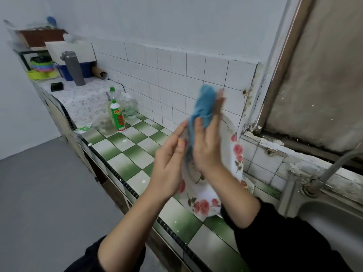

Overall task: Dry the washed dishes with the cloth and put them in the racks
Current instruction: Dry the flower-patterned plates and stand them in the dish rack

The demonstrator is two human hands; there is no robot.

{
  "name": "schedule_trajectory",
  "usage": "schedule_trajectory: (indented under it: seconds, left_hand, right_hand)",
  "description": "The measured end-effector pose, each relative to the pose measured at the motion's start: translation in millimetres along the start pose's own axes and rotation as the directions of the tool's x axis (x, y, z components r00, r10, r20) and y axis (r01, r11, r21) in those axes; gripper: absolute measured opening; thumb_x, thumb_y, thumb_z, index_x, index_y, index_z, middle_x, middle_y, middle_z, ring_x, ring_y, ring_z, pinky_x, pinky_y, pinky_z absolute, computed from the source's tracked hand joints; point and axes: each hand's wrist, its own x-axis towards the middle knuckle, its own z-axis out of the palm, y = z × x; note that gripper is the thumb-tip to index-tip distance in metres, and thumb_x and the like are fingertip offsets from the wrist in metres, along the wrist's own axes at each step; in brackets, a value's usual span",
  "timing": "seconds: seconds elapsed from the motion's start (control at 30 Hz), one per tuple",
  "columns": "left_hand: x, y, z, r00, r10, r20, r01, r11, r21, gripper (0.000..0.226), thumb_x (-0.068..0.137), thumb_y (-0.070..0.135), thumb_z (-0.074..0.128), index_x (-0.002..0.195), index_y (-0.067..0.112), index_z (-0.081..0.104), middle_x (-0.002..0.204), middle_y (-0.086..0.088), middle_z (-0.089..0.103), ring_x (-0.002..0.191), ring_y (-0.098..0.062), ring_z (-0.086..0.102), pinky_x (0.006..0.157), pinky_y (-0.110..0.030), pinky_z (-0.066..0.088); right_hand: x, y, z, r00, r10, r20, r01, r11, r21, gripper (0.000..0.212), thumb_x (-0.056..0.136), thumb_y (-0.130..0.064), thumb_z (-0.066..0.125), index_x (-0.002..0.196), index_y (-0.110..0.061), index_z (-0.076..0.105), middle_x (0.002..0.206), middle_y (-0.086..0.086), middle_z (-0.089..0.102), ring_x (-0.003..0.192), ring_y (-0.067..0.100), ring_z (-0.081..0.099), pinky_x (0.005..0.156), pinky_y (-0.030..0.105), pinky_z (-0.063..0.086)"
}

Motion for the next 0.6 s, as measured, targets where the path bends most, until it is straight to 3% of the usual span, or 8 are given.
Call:
schedule_trajectory:
  seconds: [0.03, 0.07, 0.1, 0.17, 0.23, 0.37, 0.5, 0.6]
  left_hand:
    - [1, -3, 0, 0.997, -0.005, -0.071, 0.005, 1.000, 0.009, 0.028, 0.099, 0.012, 0.037, 0.118, 0.007, 0.057, 0.094, 0.029, 0.068, 0.086, 0.011, 0.060, 0.076, -0.008, 0.047]
    - [0, -5, -1, 0.987, -0.004, -0.163, 0.005, 1.000, 0.007, 0.021, 0.101, 0.012, 0.039, 0.103, 0.010, 0.059, 0.083, 0.026, 0.068, 0.075, 0.010, 0.058, 0.069, -0.009, 0.046]
    - [-3, -5, -1, 0.965, -0.010, -0.262, 0.006, 1.000, -0.013, 0.022, 0.104, 0.016, 0.038, 0.095, 0.013, 0.058, 0.076, 0.023, 0.067, 0.071, 0.009, 0.057, 0.068, -0.010, 0.045]
    - [-9, -4, 1, 0.925, -0.037, -0.378, -0.007, 0.993, -0.115, 0.038, 0.103, 0.038, 0.030, 0.099, 0.015, 0.060, 0.082, 0.016, 0.070, 0.079, 0.004, 0.063, 0.072, -0.014, 0.048]
    - [-15, -5, 4, 0.901, -0.041, -0.432, -0.036, 0.985, -0.167, 0.044, 0.099, 0.045, 0.029, 0.105, 0.014, 0.060, 0.087, 0.012, 0.072, 0.084, -0.001, 0.066, 0.074, -0.016, 0.050]
    - [-18, -9, 6, 0.870, -0.039, -0.491, -0.078, 0.973, -0.215, 0.032, 0.099, 0.031, 0.037, 0.109, 0.008, 0.056, 0.084, 0.014, 0.069, 0.081, 0.000, 0.062, 0.075, -0.016, 0.049]
    - [-26, -16, 11, 0.823, -0.143, -0.550, -0.005, 0.966, -0.259, 0.041, 0.098, 0.030, 0.044, 0.125, 0.001, 0.054, 0.097, 0.006, 0.068, 0.088, -0.008, 0.063, 0.078, -0.021, 0.050]
    - [-24, -15, 12, 0.770, -0.177, -0.613, 0.056, 0.976, -0.212, 0.032, 0.106, 0.020, 0.037, 0.130, 0.011, 0.056, 0.111, -0.002, 0.067, 0.099, -0.012, 0.065, 0.080, -0.021, 0.053]
  right_hand:
    - [-12, -10, 8, 0.994, -0.031, 0.109, 0.025, 0.998, 0.059, 0.066, 0.105, -0.036, 0.036, 0.155, -0.002, 0.009, 0.162, 0.008, 0.016, 0.140, -0.007, 0.028, 0.111, 0.012, 0.029]
    - [-24, -17, 15, 0.977, -0.054, 0.208, 0.032, 0.994, 0.108, 0.060, 0.104, -0.026, 0.038, 0.154, -0.007, 0.011, 0.161, 0.002, 0.017, 0.142, -0.006, 0.023, 0.115, 0.017, 0.027]
    - [-32, -20, 20, 0.958, -0.067, 0.280, 0.030, 0.990, 0.137, 0.058, 0.103, -0.021, 0.039, 0.154, -0.014, 0.012, 0.162, -0.002, 0.016, 0.146, -0.001, 0.017, 0.120, 0.029, 0.023]
    - [-38, -21, 22, 0.927, -0.075, 0.368, 0.022, 0.989, 0.148, 0.056, 0.101, -0.025, 0.039, 0.151, -0.024, 0.013, 0.163, -0.006, 0.011, 0.150, 0.005, 0.003, 0.123, 0.046, 0.013]
    - [-37, -21, 19, 0.887, -0.036, 0.461, -0.021, 0.993, 0.118, 0.057, 0.101, -0.025, 0.040, 0.151, -0.026, 0.013, 0.163, -0.008, 0.009, 0.150, 0.005, -0.002, 0.124, 0.041, 0.008]
    - [-42, -25, 7, 0.802, 0.017, 0.596, -0.016, 1.000, -0.006, 0.056, 0.103, -0.024, 0.039, 0.155, -0.023, 0.017, 0.159, -0.017, 0.008, 0.147, -0.006, -0.001, 0.121, 0.021, 0.005]
    - [-47, -24, -8, 0.758, 0.108, 0.643, -0.025, 0.990, -0.138, 0.055, 0.105, -0.025, 0.038, 0.155, -0.027, 0.014, 0.163, -0.014, 0.011, 0.144, -0.012, -0.001, 0.121, 0.023, 0.005]
    - [-56, -24, -23, 0.743, 0.192, 0.641, -0.020, 0.964, -0.267, 0.059, 0.105, -0.034, 0.037, 0.156, -0.026, 0.010, 0.163, -0.014, 0.011, 0.146, -0.005, 0.000, 0.123, 0.028, 0.007]
